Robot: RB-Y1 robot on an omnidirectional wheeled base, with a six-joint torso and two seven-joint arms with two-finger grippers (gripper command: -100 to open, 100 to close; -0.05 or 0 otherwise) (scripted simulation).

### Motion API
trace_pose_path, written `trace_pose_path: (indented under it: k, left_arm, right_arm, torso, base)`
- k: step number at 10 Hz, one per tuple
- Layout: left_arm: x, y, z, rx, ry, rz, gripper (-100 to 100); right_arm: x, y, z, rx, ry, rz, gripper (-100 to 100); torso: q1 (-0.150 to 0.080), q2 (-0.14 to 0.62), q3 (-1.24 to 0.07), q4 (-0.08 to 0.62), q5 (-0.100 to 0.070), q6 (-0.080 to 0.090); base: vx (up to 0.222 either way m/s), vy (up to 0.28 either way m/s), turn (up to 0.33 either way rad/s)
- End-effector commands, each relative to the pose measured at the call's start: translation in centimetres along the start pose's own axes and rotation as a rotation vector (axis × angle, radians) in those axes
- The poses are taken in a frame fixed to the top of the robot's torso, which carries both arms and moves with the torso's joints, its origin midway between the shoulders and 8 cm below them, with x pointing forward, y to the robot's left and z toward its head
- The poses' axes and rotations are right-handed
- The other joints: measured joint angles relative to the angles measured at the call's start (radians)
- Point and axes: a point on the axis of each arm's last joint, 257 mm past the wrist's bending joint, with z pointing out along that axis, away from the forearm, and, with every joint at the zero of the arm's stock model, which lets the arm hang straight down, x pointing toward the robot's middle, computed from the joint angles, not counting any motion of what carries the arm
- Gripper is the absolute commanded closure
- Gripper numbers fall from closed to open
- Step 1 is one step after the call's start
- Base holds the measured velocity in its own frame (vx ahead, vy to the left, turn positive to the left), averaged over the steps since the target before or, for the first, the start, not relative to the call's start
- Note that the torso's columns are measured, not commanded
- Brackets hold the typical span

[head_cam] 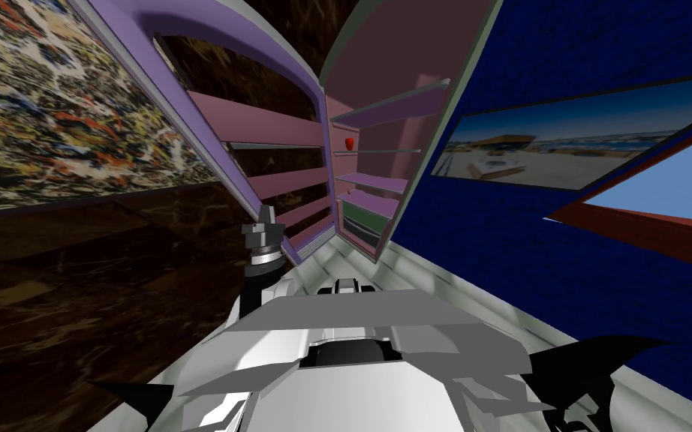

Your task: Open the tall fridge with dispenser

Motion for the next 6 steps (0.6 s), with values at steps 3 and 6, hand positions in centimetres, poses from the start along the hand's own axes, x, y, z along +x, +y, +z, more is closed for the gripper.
trace_pose_path:
  k: [3, 6]
  left_arm:
    - [0.0, 0.0, 0.0, 0.0, 0.0, 0.0, 0]
    - [0.0, 0.0, 0.0, 0.0, 0.0, 0.0, 0]
  right_arm:
    - [-7.0, 1.7, 0.0, -0.069, -0.109, 0.007, -100]
    - [-12.5, 2.2, -0.8, -0.104, -0.202, 0.02, -100]
  torso:
    - [0.0, 0.0, 0.0, 0.0, 0.0, 0.0]
    - [0.0, 0.0, 0.0, 0.0, 0.0, 0.0]
  base:
    - [0.003, -0.002, -0.047]
    - [0.003, -0.003, -0.077]
